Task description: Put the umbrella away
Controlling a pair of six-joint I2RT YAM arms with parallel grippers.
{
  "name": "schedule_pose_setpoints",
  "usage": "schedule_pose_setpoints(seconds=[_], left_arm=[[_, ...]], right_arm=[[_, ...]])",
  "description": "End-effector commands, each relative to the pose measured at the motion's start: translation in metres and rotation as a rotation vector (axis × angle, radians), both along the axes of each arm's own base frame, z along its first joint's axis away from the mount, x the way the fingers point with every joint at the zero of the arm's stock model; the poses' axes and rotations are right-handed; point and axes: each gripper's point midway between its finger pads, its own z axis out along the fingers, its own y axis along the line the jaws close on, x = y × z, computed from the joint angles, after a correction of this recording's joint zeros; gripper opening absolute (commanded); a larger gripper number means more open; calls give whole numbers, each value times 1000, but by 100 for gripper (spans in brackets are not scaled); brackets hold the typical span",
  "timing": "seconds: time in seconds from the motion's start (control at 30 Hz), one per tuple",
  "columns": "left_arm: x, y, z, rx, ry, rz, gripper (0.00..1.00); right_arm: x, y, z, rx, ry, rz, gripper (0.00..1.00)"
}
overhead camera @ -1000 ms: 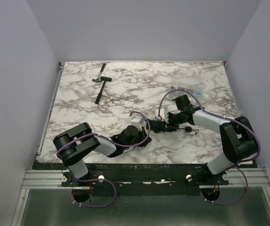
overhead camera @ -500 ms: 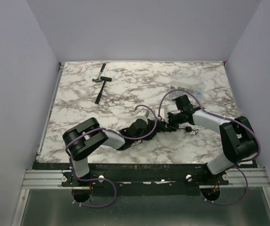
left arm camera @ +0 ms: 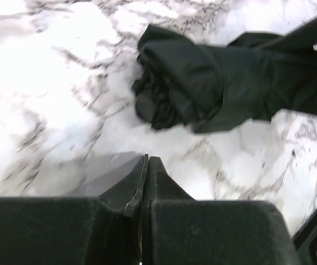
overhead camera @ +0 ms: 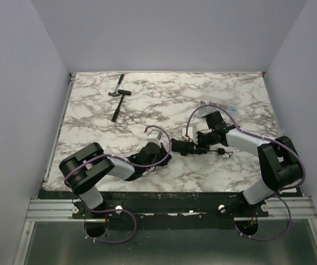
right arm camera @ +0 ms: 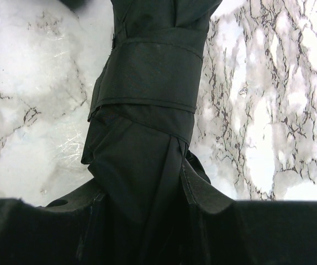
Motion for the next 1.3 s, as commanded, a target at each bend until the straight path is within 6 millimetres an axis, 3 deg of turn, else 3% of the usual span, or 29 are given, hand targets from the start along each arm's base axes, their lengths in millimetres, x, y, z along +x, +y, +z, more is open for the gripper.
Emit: schedule_pose_setpoints(seconds=[0.0, 0.1, 0.17, 0.23, 0.33, 0.43, 0.53, 0.6, 0.87, 0.97, 1.07, 1.17, 1.27], left_arm=[[-21, 22, 22, -54, -125, -84, 3], [-31, 49, 35, -38, -211, -79, 15], [-34, 64, 46, -6, -273, -73, 33], [-34, 76, 61, 26, -341, -73, 56], [-31, 91, 83, 40, -404, -36, 81], [-31, 103, 97, 24, -430, -6, 86], [-35, 107, 98, -1, -408, 1, 86], [-39, 106, 93, -19, -375, -2, 86], [-38, 91, 68, -1, -263, -35, 75], [-28, 79, 57, 56, -217, -59, 70], [-13, 65, 51, 98, -181, -78, 60], [-2, 48, 36, 130, -125, -122, 49], [2, 34, 21, 139, -82, -158, 44]], right_arm=[[-63, -51, -56, -253, 239, -9, 1], [-68, -48, -51, -234, 234, 39, 2], [-72, -45, -45, -215, 210, 91, 6], [-73, -41, -39, -204, 163, 132, 18], [-67, -33, -27, -193, 105, 157, 39], [-59, -27, -11, -174, 85, 155, 65], [-49, -22, 13, -154, 47, 132, 91], [-46, -20, 32, -135, 30, 112, 99], [-57, -30, 102, -69, -25, -9, 100], [-55, -48, 109, -77, -24, -144, 99], [-45, -92, 104, -96, 3, -343, 93], [-41, -146, 97, -90, 58, -538, 73], [-52, -184, 82, -103, 116, -631, 56]])
